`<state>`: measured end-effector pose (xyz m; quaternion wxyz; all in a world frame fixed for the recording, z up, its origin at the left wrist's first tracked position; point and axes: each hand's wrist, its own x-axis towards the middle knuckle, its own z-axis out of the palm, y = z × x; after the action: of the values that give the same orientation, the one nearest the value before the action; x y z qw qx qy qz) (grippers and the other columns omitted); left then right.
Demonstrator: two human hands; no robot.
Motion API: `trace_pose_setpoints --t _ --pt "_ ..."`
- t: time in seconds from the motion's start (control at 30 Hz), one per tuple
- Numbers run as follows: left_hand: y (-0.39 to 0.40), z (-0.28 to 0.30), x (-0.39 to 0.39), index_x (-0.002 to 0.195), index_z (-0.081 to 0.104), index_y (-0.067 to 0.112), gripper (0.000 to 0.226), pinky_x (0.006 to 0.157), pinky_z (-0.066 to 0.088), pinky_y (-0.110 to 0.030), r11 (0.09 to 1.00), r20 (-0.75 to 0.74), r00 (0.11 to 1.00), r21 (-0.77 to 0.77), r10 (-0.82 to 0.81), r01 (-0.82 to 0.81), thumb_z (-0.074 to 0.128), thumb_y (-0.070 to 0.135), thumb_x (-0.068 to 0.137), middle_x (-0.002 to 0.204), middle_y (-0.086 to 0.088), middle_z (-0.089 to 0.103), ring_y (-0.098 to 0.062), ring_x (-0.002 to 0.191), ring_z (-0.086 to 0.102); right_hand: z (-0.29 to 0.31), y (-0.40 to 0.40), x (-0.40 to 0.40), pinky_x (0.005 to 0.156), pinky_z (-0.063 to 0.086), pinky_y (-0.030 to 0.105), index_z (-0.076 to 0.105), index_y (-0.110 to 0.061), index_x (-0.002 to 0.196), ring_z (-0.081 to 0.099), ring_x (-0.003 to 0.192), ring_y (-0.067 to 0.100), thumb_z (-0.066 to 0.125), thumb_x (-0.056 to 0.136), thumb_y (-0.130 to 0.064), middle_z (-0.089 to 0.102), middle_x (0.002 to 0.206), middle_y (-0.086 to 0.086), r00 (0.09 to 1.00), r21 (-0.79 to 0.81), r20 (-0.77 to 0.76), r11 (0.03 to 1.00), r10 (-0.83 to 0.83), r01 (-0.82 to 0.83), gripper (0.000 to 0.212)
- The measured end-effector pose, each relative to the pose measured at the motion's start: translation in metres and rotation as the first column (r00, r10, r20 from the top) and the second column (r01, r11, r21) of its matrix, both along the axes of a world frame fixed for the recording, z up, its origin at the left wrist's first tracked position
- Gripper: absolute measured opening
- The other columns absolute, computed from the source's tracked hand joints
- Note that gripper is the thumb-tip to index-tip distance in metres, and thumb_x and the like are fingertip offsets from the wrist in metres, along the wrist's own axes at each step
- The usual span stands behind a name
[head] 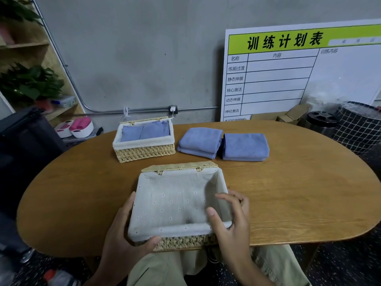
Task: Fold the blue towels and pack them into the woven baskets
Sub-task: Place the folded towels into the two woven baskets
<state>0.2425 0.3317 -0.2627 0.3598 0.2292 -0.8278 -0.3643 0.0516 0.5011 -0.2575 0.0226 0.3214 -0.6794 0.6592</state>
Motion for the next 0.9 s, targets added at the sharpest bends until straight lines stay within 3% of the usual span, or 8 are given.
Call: trace_pose_setpoints --t 0.2,0.33,0.9 --pt "0.0004 0.0029 -0.0033 0.145 0.028 0.061 0.115 0.102 0.050 -0.036 1.000 0.002 1.000 -0.011 -0.002 0.002 0.087 0.052 0.046 0.142 0.025 0.050 -0.010 0.132 0.051 0.0015 -0.0002 -0.0016 0.100 0.038 0.031 0.065 -0.043 0.104 0.044 0.127 0.016 0.068 0.074 -0.055 0.045 0.128 -0.003 1.000 -0.007 -0.013 1.000 0.000 0.000 0.032" --pt "0.0006 0.0049 -0.0056 0.144 0.028 0.062 0.115 0.102 0.051 -0.048 1.000 0.010 1.000 -0.013 0.005 -0.004 0.086 0.052 0.046 0.143 0.020 0.050 -0.012 0.133 0.051 0.0015 -0.0009 -0.0036 0.100 0.038 0.031 0.065 -0.043 0.104 0.044 0.128 0.016 0.069 0.074 -0.055 0.045 0.129 -0.003 1.000 -0.002 -0.016 1.000 0.002 -0.002 0.032" --pt "0.0002 0.0063 -0.0060 0.148 0.028 0.055 0.113 0.102 0.051 -0.049 1.000 0.048 0.999 0.013 0.012 -0.013 0.086 0.053 0.051 0.143 0.019 0.050 -0.012 0.133 0.051 0.0011 -0.0020 -0.0071 0.100 0.038 0.028 0.065 -0.040 0.103 0.045 0.126 0.018 0.069 0.075 -0.051 0.047 0.125 -0.001 1.000 -0.011 -0.025 1.000 -0.001 0.000 0.031"
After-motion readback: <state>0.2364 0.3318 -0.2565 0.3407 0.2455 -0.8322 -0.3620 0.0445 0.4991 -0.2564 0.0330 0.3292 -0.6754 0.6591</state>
